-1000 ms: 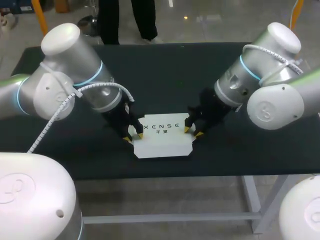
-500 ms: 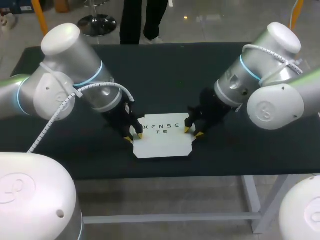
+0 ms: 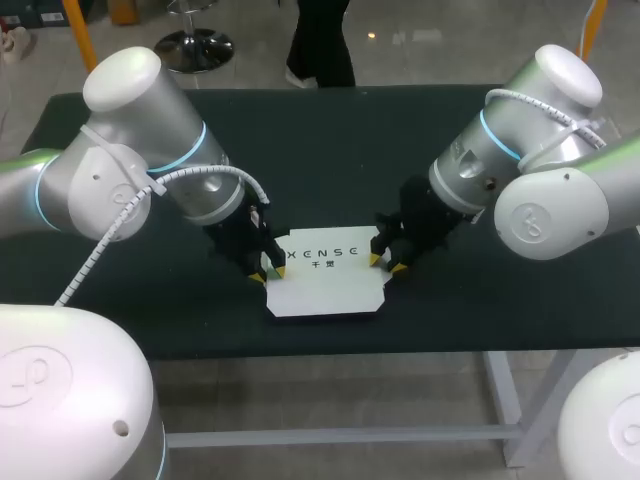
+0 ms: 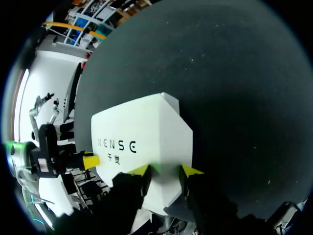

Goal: Assemble the packaging by folding the flat box into shape, placing the metal phone stand inside, and closing the box properly

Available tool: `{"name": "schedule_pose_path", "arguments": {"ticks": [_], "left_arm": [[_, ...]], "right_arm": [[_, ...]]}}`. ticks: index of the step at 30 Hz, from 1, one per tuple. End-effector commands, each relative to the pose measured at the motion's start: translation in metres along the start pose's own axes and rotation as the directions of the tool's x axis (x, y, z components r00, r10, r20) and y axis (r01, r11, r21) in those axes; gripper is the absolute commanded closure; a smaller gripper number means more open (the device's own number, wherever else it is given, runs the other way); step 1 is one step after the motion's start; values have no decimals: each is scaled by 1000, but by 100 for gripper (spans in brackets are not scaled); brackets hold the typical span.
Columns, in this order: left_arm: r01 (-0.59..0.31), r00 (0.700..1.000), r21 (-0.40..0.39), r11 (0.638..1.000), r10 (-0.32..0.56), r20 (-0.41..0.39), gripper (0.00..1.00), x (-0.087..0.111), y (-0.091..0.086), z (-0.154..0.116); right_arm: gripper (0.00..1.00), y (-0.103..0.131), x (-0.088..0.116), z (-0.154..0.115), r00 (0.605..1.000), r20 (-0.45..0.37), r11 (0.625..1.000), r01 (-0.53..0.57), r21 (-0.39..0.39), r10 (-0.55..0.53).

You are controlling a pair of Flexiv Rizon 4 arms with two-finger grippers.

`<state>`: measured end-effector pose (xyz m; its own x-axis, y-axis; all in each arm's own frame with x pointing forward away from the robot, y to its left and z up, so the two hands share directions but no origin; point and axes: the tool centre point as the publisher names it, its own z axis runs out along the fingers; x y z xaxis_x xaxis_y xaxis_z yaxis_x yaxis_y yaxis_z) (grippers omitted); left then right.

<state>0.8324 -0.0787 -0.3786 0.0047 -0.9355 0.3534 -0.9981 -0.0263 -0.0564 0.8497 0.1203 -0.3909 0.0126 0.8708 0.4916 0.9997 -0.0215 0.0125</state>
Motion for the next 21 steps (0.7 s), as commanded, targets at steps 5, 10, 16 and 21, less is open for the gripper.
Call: {"name": "schedule_pose_path", "arguments": {"ticks": [5, 10, 16, 21], "left_arm": [[3, 1000, 0, 1000, -3, -3, 63, -3, 0, 10], [-2, 1000, 4, 1000, 2, -2, 63, -2, 2, 10], [-7, 1000, 7, 1000, 7, -9, 66, -2, 2, 11], [-7, 1000, 9, 1000, 8, -18, 65, -3, 3, 13]], "right_arm": [[56, -1, -2, 5, 1000, -12, 1000, 5, -2, -5], [56, -3, 0, 6, 1000, -19, 1000, 11, -10, -11], [55, -3, 0, 7, 1000, -24, 1000, 16, -16, -16], [55, -3, 0, 8, 999, -37, 1000, 16, -19, -17]]}}
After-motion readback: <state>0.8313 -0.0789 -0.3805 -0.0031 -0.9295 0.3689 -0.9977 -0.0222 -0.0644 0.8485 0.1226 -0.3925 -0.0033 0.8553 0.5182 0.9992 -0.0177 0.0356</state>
